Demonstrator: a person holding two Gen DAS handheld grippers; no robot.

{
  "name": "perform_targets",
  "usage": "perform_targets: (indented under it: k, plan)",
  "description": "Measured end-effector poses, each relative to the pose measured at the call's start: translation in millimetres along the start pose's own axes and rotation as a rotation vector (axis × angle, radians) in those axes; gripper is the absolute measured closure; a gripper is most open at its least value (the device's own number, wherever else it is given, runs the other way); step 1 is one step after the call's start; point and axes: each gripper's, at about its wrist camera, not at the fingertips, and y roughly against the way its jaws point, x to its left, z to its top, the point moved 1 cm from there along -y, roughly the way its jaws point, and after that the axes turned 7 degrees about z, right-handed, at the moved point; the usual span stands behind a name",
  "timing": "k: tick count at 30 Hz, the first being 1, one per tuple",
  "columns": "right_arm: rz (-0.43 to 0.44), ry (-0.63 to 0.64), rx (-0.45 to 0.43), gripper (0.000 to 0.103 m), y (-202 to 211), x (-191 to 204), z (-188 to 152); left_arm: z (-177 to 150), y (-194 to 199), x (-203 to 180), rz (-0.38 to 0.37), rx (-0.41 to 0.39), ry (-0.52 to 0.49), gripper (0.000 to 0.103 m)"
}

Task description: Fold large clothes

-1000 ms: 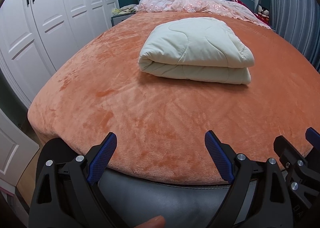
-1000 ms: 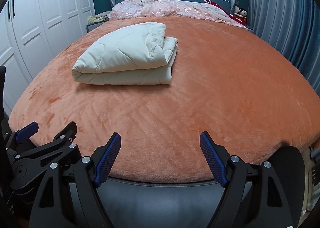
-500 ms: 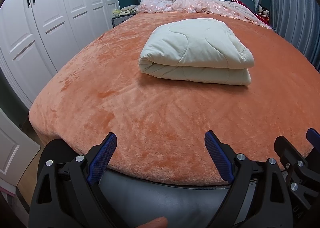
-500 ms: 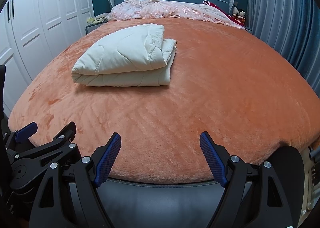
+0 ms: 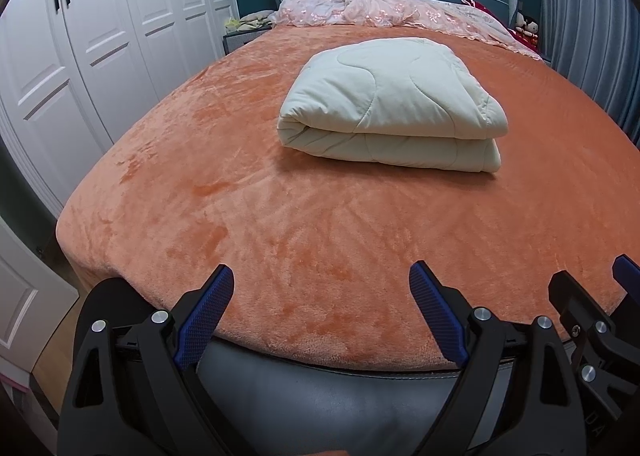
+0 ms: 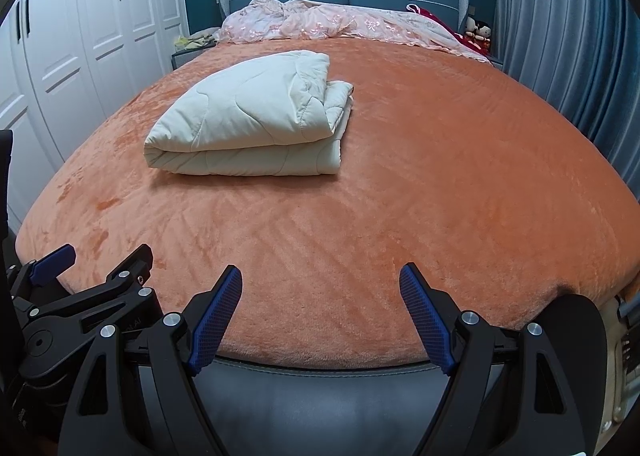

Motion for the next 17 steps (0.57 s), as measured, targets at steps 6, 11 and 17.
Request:
perform_targets:
  k: [6,11,17]
  plan:
    - [-0.002,0.002,-0.004,0.024,0.2,0.1,0.3,-0.8,0.3,1.6,-0.014,-0.004,0.011,0.017]
    - [-0.003,0.003,-0.004,0.024,0.1,-0.1,0.3,-0.2,0.3,0.9,-0.015,-0.010,0.004,0.019]
    - [-0.012,-0.002,-0.013,0.024,2.2,-0.9,2.3,2.1,-0.4,0.6,-0.021,-0.012,-0.006,0.022]
